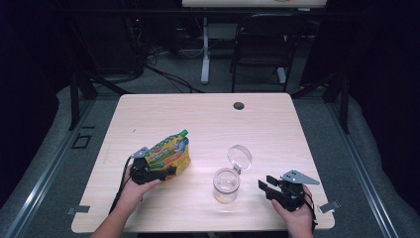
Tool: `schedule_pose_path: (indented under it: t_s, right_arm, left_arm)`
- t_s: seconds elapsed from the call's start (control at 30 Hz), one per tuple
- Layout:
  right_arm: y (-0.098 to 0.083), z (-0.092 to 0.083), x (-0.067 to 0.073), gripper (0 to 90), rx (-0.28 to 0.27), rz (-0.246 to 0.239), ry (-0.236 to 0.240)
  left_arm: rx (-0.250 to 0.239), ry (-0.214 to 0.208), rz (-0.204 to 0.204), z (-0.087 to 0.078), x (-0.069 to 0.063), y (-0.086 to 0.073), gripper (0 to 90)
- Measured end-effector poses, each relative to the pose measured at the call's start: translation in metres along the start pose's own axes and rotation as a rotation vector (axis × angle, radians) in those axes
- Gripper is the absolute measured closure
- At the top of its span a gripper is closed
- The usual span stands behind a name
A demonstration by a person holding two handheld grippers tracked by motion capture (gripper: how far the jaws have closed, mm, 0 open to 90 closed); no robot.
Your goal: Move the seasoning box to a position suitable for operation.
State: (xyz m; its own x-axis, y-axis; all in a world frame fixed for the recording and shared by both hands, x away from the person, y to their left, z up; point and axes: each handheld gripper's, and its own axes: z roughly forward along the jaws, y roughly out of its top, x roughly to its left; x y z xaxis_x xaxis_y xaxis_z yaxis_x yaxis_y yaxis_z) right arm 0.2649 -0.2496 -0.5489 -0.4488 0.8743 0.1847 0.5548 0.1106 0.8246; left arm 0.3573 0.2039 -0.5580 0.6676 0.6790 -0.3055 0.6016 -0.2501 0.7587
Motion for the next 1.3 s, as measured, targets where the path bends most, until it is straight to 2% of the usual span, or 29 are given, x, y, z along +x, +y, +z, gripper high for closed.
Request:
schedule_pose_path:
  t_s: [0.37, 0.6, 0.77, 1.03, 1.3]
  right_arm:
    - [0.0002, 0.0009, -0.0002, 58.1, 0.004, -0.007, 0.000]
    - [0.0004, 0.0012, 0.0001, 57.9, 0.006, -0.008, -0.002]
    - [0.0002, 0.0011, 0.0004, 57.6, 0.009, -0.009, -0.003]
    - [0.0001, 0.0020, 0.0007, 57.4, 0.006, -0.007, 0.001]
    - [0.0003, 0.0019, 0.0006, 57.3, 0.005, -0.006, -0.001]
  left_arm:
    - [0.003, -0.009, 0.007, 0.0023, 0.0015, -0.0023, 42.5]
    - [0.010, -0.043, -0.007, 0.0029, 0.0019, -0.0024, 45.0]
    - [0.012, -0.044, -0.010, 0.0037, 0.0026, -0.0029, 45.0]
    - [0.010, -0.069, -0.034, 0.0049, 0.0050, -0.0041, 44.7]
    - [0.015, -0.066, -0.032, 0.0059, 0.0053, -0.0052, 44.7]
